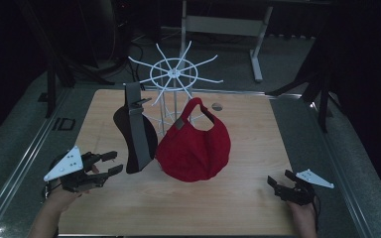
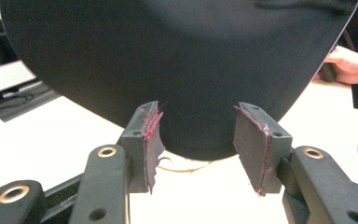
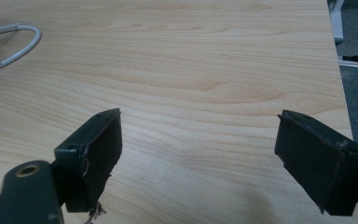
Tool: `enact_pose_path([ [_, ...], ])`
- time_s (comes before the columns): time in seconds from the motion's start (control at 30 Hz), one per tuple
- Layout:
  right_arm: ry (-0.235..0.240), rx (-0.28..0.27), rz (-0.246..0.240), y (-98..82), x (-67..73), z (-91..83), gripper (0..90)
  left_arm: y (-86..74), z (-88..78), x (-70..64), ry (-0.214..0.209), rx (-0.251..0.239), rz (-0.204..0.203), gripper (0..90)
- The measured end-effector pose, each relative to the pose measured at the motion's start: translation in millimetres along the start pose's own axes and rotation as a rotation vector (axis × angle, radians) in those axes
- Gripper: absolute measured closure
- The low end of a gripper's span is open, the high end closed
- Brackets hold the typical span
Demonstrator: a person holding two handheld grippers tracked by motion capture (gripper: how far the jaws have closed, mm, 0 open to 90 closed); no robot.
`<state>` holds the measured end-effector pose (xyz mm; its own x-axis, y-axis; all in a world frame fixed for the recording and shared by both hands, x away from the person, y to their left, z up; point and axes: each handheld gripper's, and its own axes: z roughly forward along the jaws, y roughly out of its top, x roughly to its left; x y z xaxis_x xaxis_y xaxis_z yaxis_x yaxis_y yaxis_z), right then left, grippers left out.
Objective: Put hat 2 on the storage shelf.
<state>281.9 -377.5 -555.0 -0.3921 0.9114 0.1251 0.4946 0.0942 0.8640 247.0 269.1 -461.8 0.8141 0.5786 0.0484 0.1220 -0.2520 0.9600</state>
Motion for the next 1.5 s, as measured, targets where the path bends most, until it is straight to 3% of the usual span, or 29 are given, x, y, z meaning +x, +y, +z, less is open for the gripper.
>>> enact_pose_path([
  [0.23,-0.001,0.002,-0.002,0.0,0.4,0.2,14.7,-21.6,10.0,-3.3,-0.005,0.047,-0.022,51.3],
  [0.53,0.0,-0.001,0.0,-0.2,0.3,0.1,14.7,-43.4,14.4,-5.6,0.003,0.054,-0.067,51.3],
  [0.87,-0.002,-0.001,0.0,-0.3,0.8,0.0,14.7,-63.7,13.2,-9.2,0.051,0.09,-0.08,51.3],
  [1.3,-0.002,-0.002,-0.001,-0.4,0.8,-0.3,14.7,-85.6,0.0,-3.2,0.133,0.068,-0.141,51.2],
  [1.5,-0.001,-0.001,0.0,-0.4,0.4,-0.2,14.6,-89.1,-4.6,-1.7,0.145,0.051,-0.16,51.2],
])
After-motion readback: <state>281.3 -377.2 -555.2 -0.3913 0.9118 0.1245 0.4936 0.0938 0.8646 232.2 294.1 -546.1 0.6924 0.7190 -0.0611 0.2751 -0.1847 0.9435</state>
